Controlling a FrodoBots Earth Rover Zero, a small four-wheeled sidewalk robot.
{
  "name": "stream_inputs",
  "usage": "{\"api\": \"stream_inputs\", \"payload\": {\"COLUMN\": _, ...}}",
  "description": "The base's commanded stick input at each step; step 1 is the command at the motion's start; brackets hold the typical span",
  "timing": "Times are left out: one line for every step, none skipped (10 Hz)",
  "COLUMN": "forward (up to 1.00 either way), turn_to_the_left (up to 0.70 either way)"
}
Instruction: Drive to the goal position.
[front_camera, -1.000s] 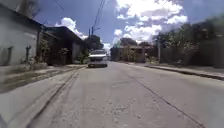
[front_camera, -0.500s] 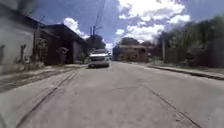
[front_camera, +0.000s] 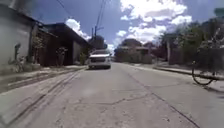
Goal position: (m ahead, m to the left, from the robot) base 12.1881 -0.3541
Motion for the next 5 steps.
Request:
{"api": "stream_inputs", "payload": {"forward": 1.00, "turn_to_the_left": 0.01}}
{"api": "stream_inputs", "payload": {"forward": 1.00, "turn_to_the_left": 0.12}}
{"api": "stream_inputs", "payload": {"forward": 1.00, "turn_to_the_left": -0.17}}
{"api": "stream_inputs", "payload": {"forward": 1.00, "turn_to_the_left": -0.40}}
{"api": "stream_inputs", "payload": {"forward": 1.00, "turn_to_the_left": -0.40}}
